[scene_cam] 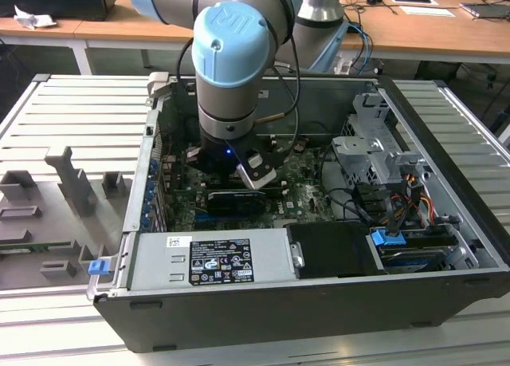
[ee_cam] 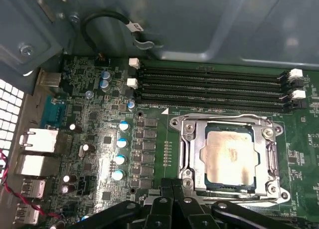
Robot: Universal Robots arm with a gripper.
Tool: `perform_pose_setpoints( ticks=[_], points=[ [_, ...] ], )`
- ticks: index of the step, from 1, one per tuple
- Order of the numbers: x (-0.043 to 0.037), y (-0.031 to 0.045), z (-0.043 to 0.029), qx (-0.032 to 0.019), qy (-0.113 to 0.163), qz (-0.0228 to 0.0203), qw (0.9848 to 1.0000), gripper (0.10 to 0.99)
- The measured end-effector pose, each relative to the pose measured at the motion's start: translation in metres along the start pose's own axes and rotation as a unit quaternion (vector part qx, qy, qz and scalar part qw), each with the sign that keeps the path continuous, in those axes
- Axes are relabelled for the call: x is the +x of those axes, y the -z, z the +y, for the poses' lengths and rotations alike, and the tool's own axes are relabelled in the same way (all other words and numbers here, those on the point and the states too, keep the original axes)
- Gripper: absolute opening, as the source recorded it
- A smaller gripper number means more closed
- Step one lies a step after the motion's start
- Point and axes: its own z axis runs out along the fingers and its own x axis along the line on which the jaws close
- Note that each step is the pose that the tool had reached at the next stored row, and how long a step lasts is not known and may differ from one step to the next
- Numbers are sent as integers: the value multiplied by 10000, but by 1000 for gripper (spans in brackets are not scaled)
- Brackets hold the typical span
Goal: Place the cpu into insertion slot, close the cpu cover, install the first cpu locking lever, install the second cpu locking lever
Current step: 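Install the second cpu locking lever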
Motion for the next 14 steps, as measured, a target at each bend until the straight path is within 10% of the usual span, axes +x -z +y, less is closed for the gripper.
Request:
perform_pose_setpoints(
  ticks=[14],
  points=[
    [-1,207,60,1,-1,0,10000,106]
  ],
)
